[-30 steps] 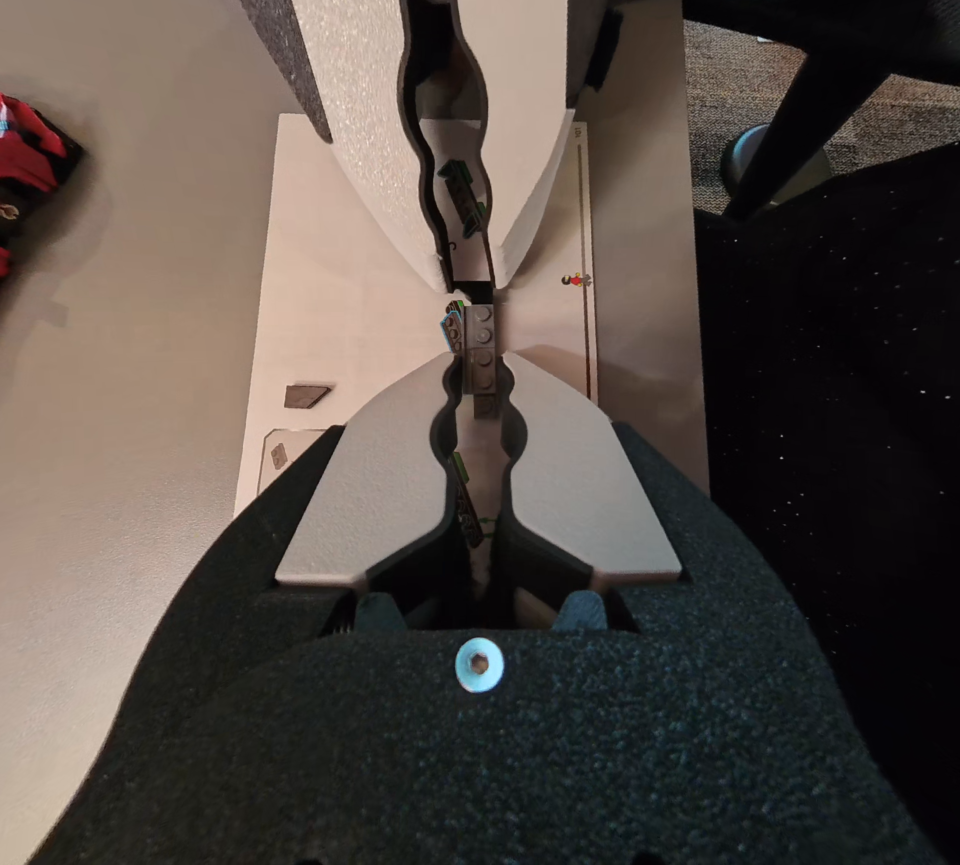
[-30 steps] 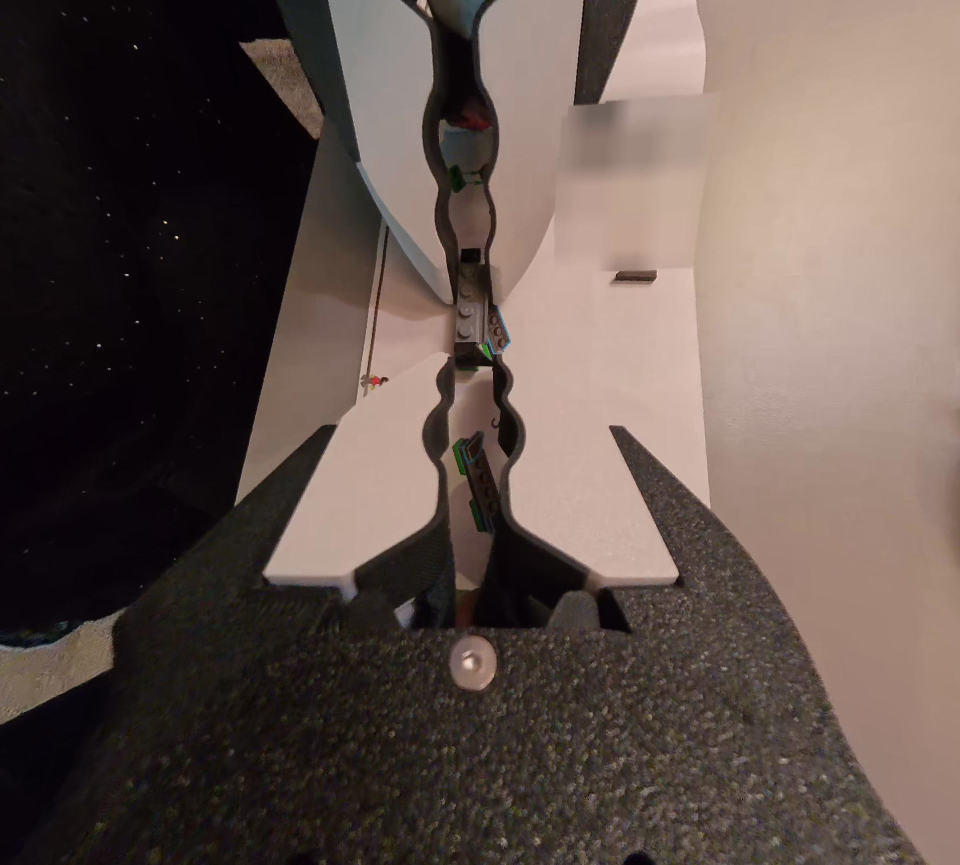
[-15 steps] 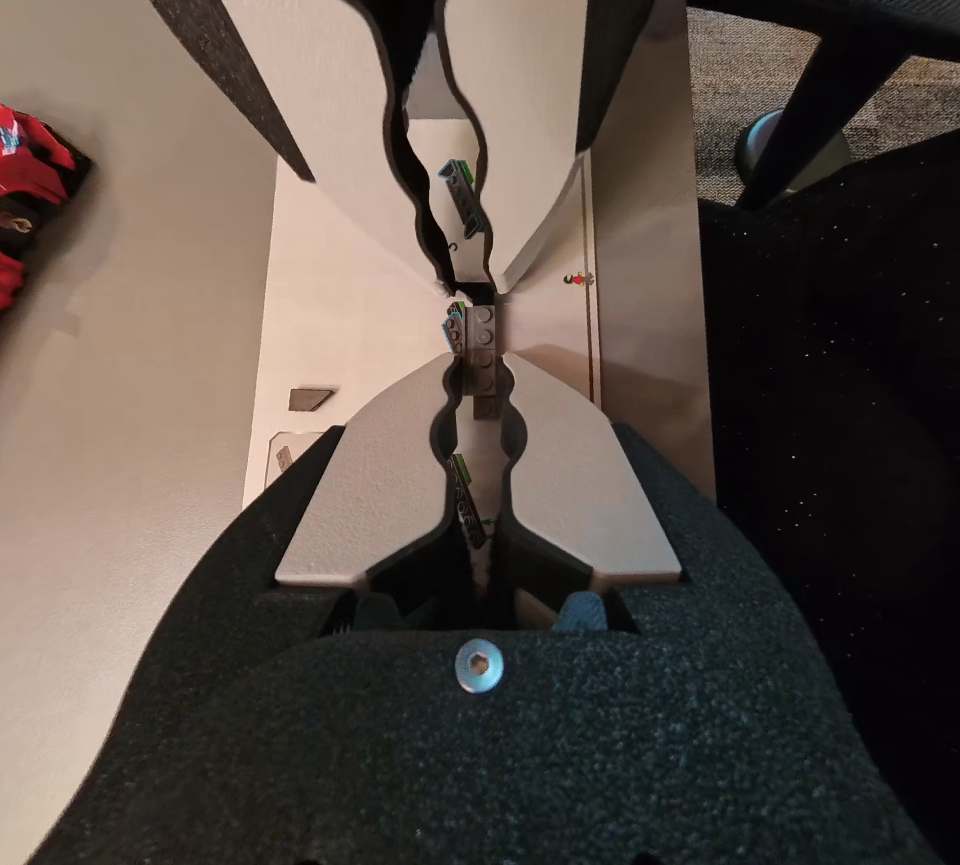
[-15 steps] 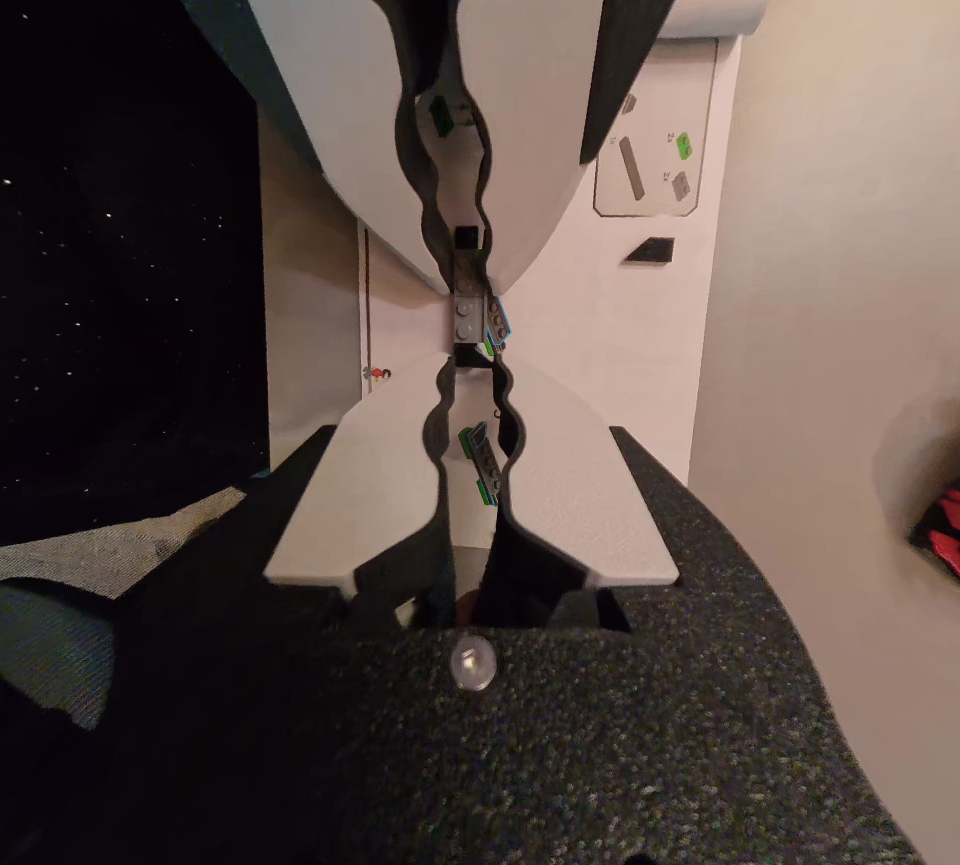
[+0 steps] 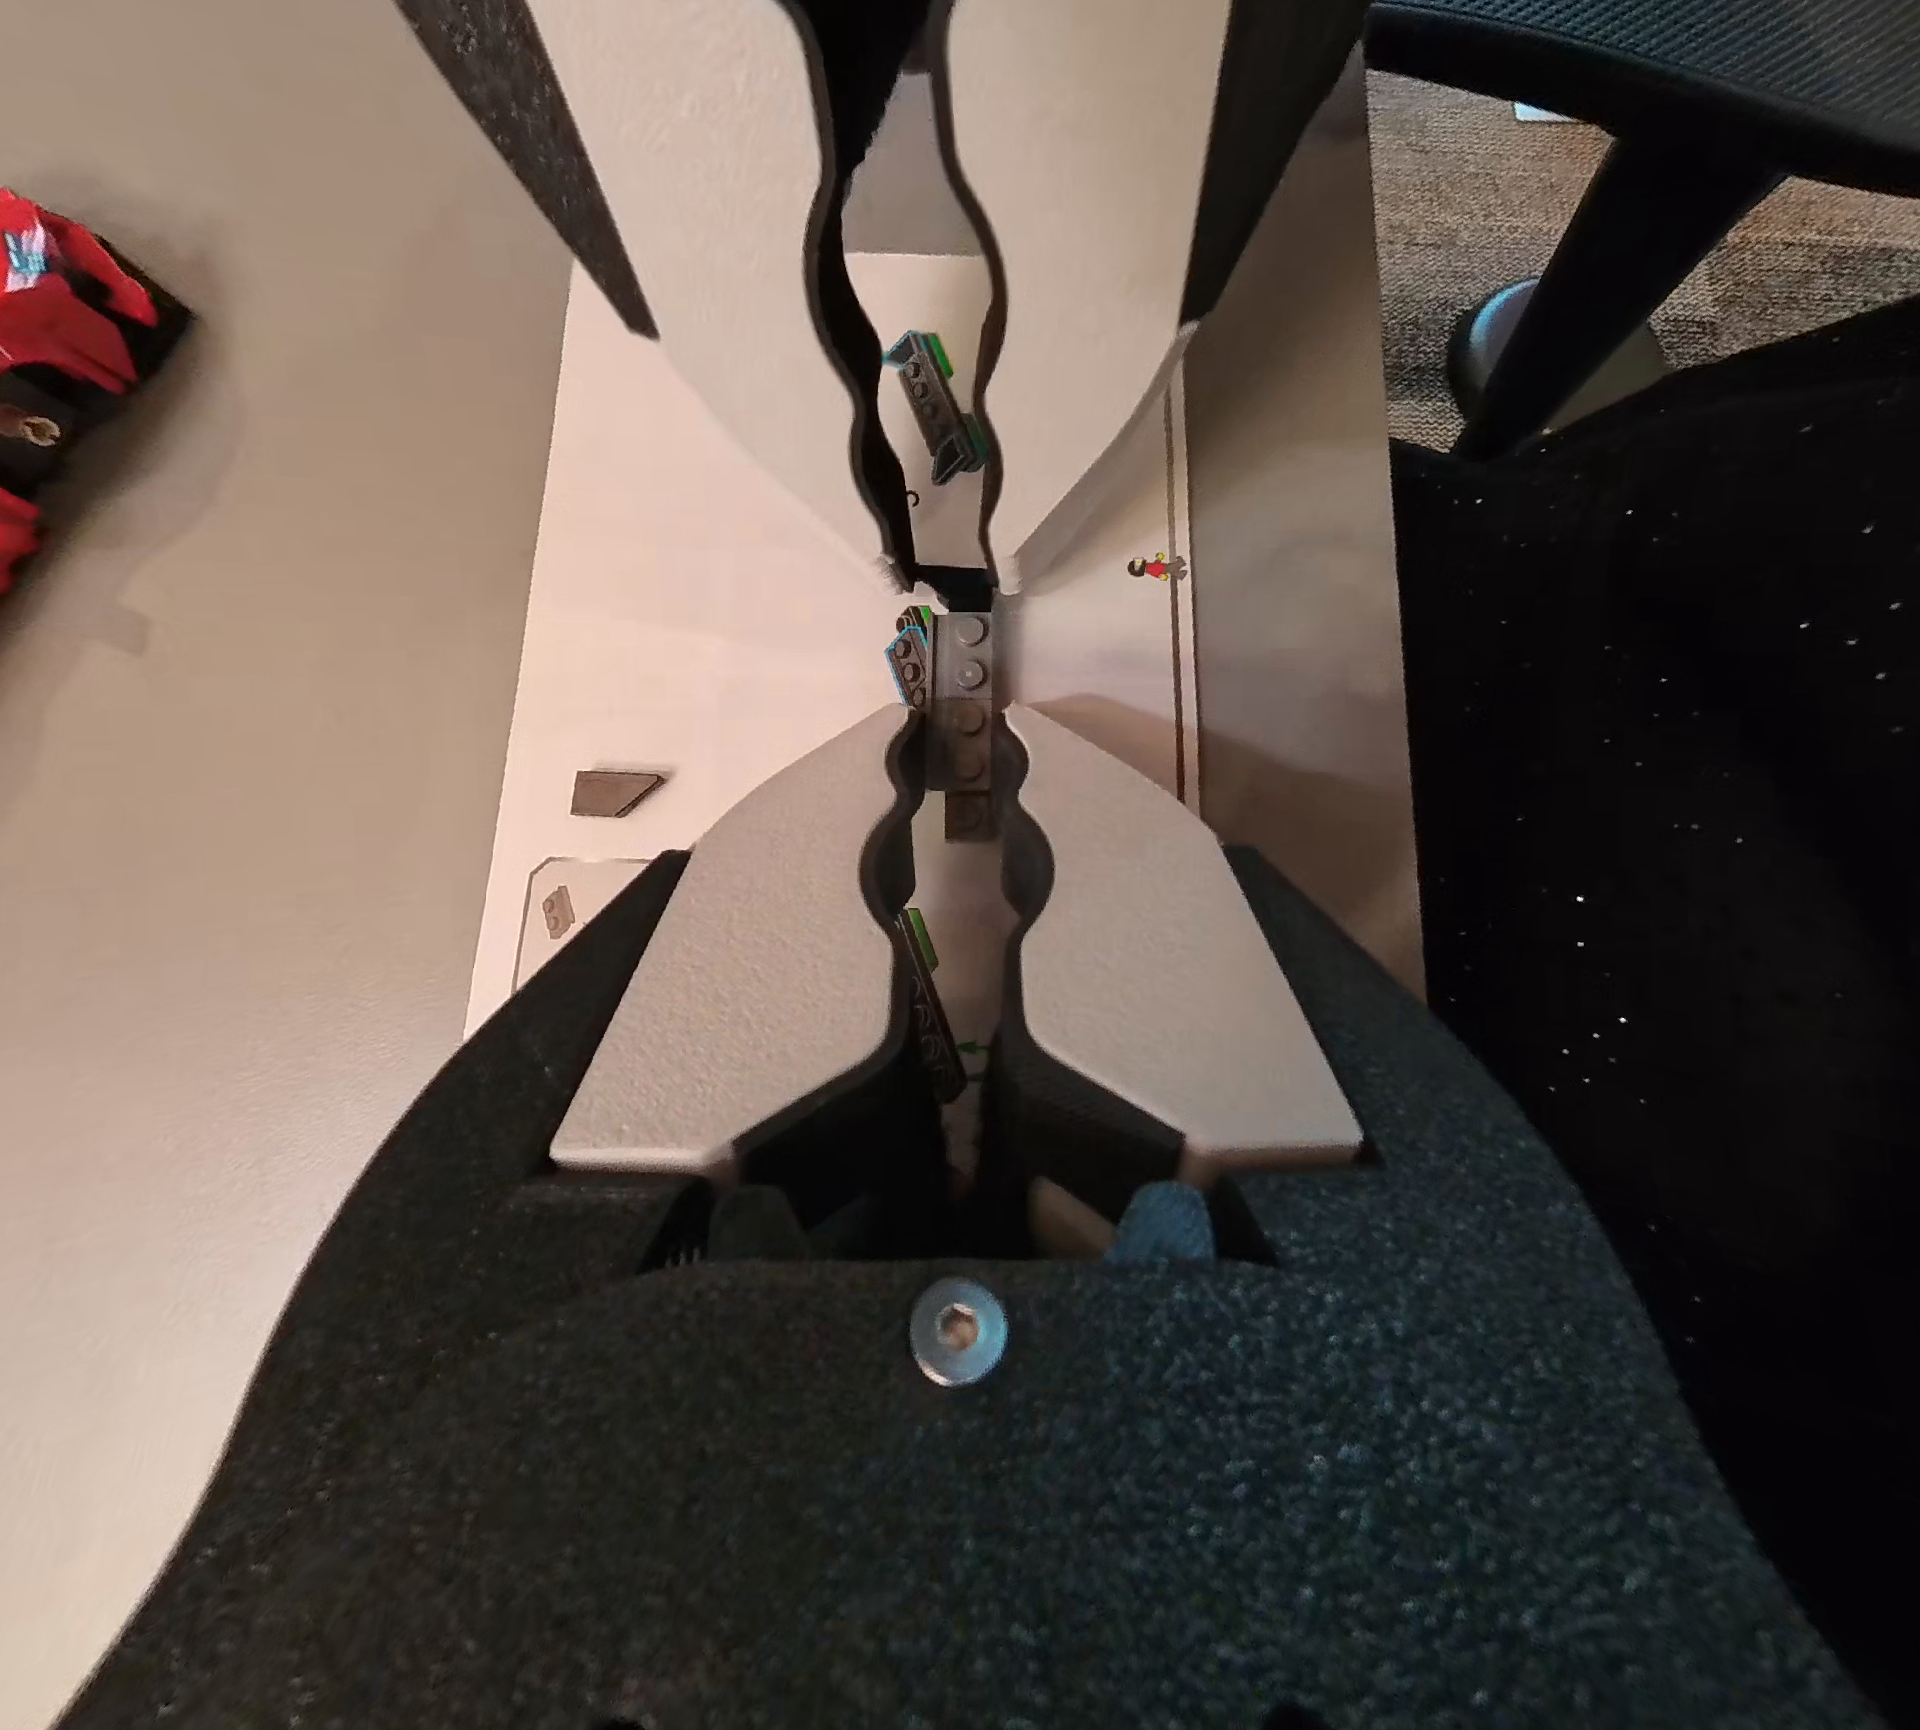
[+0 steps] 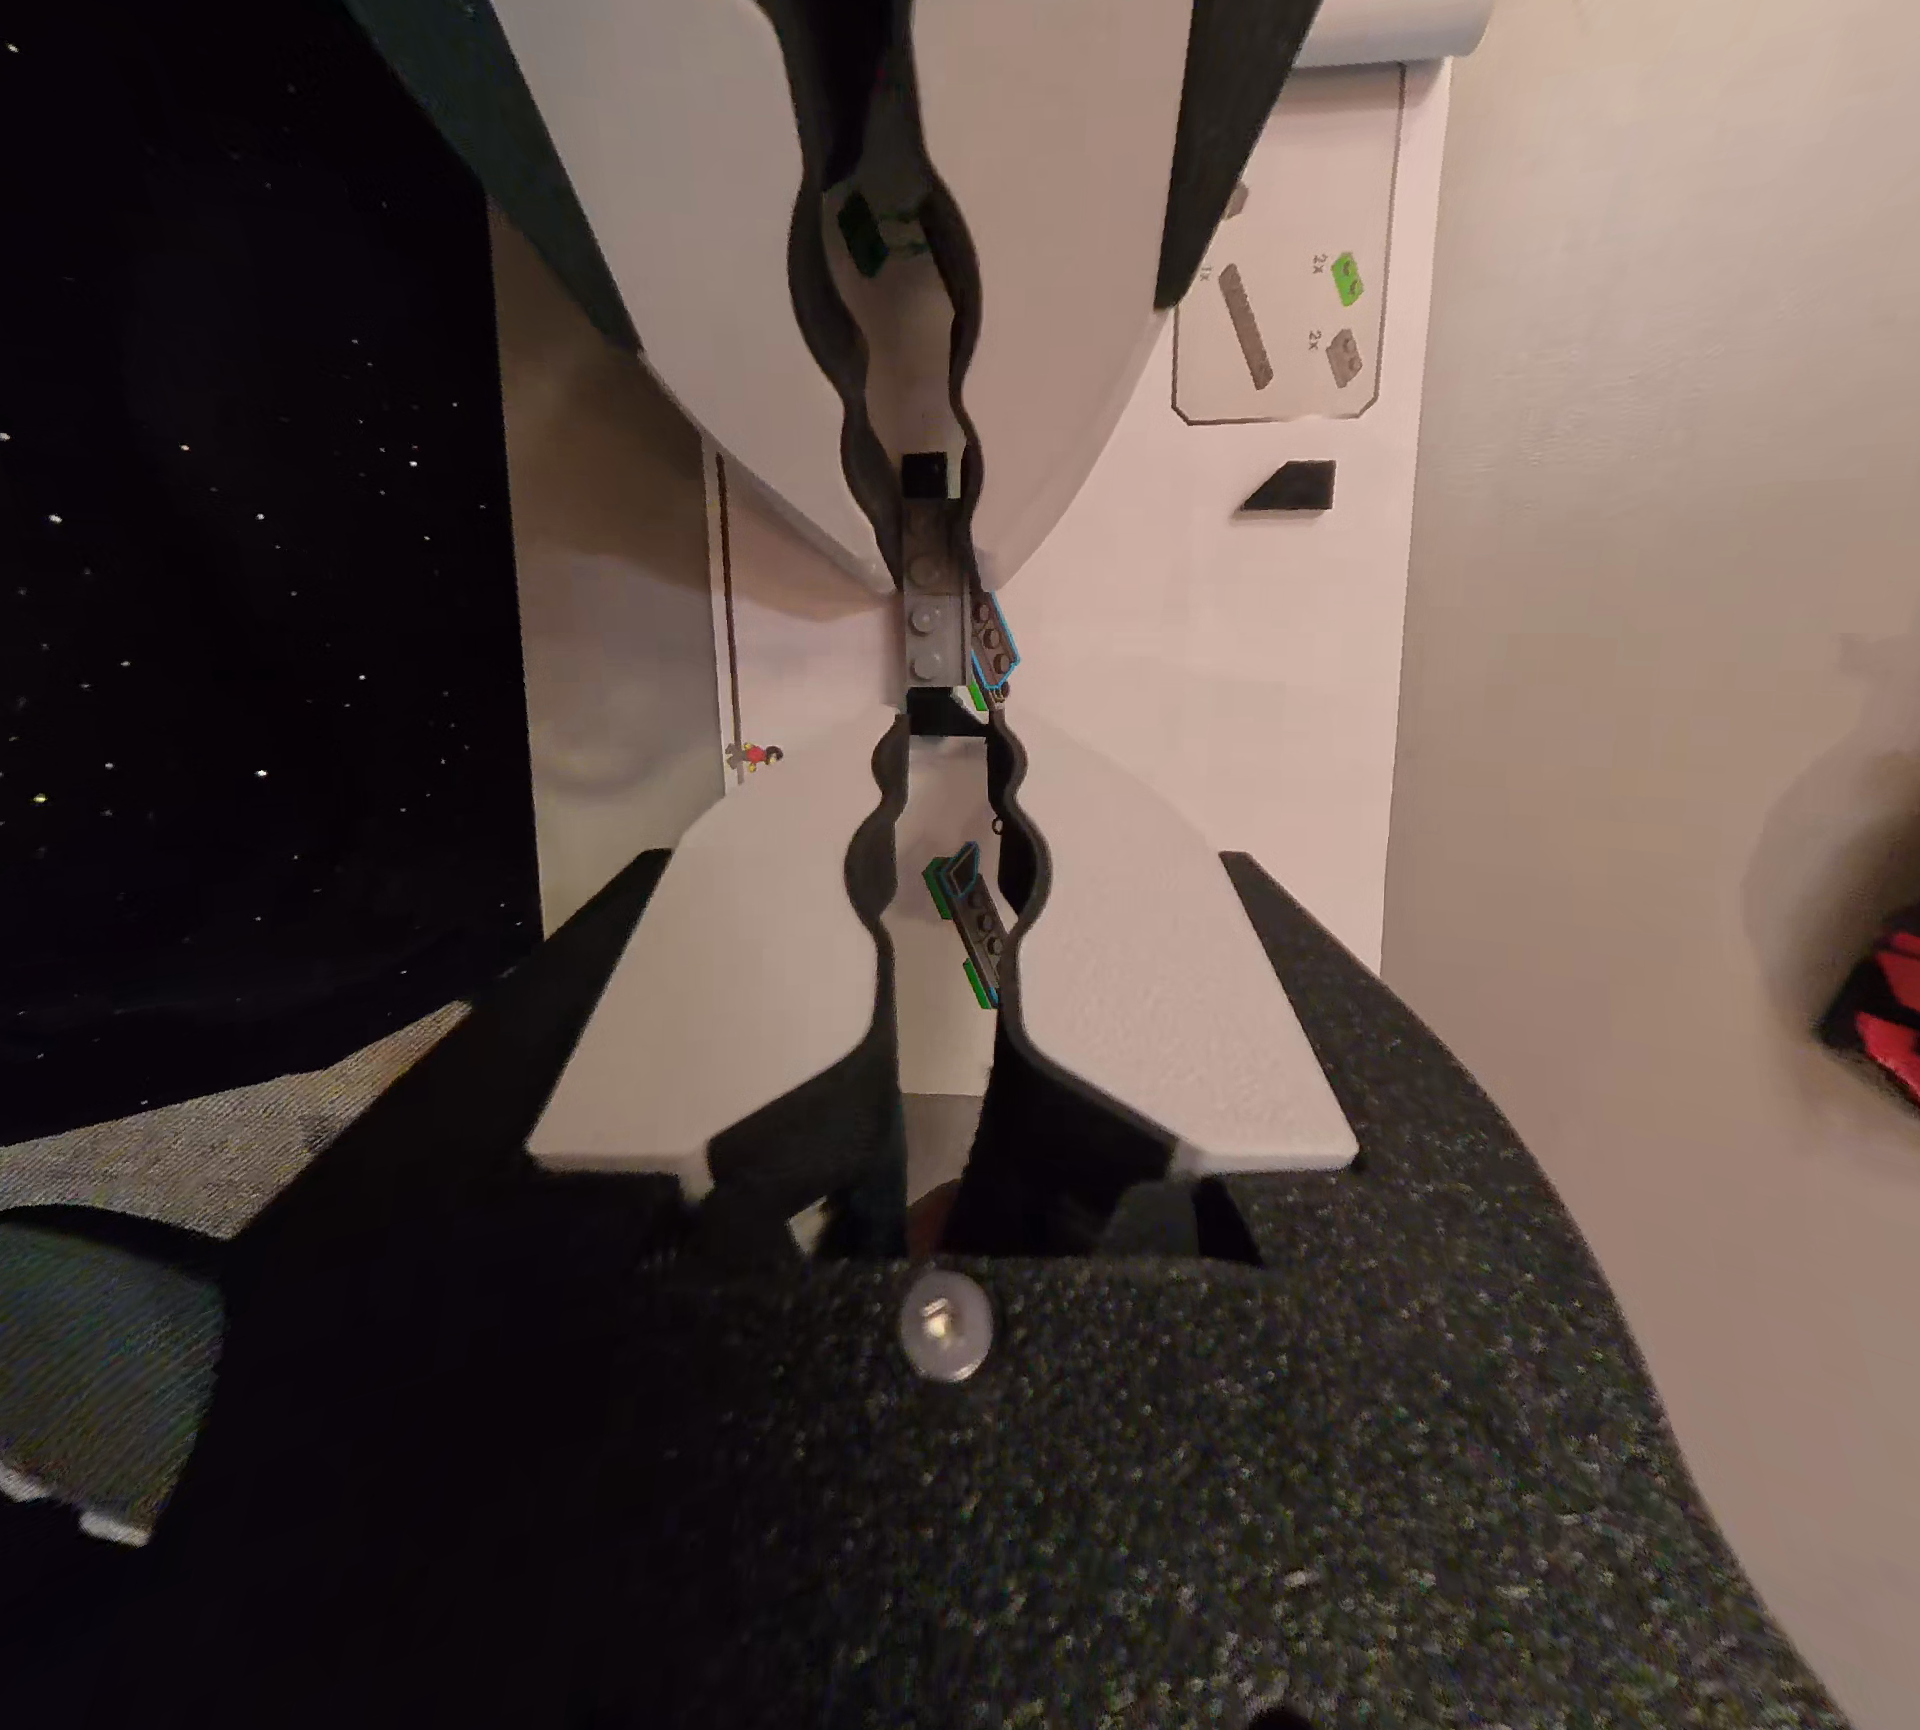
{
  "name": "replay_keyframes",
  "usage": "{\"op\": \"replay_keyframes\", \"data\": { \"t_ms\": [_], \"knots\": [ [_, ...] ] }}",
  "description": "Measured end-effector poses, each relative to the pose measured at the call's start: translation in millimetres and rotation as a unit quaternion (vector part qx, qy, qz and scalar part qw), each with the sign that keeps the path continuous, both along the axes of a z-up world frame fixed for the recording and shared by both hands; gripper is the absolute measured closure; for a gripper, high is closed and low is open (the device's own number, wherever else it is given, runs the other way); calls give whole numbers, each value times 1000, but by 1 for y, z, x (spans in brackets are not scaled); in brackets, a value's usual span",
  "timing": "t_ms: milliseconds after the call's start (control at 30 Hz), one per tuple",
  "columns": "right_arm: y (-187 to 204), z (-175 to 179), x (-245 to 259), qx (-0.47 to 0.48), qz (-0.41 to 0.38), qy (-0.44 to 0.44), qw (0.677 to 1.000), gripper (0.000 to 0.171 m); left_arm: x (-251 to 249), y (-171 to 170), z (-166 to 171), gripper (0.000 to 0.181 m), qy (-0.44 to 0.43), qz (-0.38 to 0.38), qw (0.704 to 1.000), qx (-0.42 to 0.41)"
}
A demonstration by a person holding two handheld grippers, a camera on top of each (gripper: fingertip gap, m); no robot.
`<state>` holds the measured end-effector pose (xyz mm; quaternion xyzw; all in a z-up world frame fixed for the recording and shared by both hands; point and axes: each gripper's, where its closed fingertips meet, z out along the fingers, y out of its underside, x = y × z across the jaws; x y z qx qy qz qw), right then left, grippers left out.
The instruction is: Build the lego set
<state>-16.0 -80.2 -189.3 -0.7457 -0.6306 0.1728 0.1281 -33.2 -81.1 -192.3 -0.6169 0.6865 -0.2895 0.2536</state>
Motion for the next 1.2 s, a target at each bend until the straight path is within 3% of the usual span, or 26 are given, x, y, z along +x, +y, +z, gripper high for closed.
{"op": "replay_keyframes", "data": {
  "t_ms": [200, 367, 500, 1200],
  "knots": [
    [0, 8, -1, 4, -2, 33, 999, 149, 0, 0, 0, 170, 1, -1, 1000, -5],
    [6, 22, -4, 37, -27, 122, 991, 171, 0, 0, 0, 170, -1, -1, 1000, -8],
    [2, 19, -7, 35, -41, 170, 984, 171, 0, 0, 0, 170, -1, -1, 1000, -8],
    [-2, 5, -5, 41, -48, 130, 990, 171, 0, 0, 0, 170, -2, -4, 1000, -4]
  ]
}}
